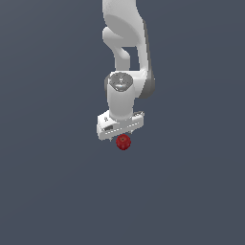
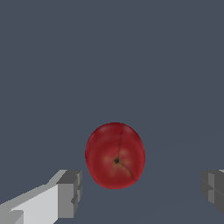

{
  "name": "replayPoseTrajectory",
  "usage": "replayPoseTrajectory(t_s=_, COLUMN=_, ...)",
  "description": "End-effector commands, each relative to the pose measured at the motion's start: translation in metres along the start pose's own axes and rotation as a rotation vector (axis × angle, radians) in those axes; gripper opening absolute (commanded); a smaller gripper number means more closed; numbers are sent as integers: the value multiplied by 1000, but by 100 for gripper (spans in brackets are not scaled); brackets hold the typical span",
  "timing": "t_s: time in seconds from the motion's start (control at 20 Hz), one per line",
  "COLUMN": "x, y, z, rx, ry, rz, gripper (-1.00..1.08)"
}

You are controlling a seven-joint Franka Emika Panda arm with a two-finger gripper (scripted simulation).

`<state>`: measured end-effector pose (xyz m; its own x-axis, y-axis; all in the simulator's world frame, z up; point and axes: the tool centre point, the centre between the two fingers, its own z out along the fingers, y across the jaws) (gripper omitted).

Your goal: Pick up the object and move it to a goal position.

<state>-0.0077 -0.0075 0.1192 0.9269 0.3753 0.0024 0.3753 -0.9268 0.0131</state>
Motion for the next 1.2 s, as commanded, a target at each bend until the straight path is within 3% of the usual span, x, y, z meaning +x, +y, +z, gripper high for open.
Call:
replayPoseTrajectory(t_s=0.0, x=-1, y=-5, z=7, rx=4, ry=-1, rz=-60, gripper=100)
replayPoseTrajectory(t_s=0.45, x=-4, y=-15, z=21, rx=12, ry=-1, rz=-180, gripper=100)
replayPoseTrajectory(t_s=0.85, x=-5, y=-15, z=26, rx=13, ry=-1, rz=-189, gripper=100)
replayPoseTrajectory(t_s=1.15, x=-6, y=-16, z=52, rx=13, ry=-1, rz=-191, gripper=100)
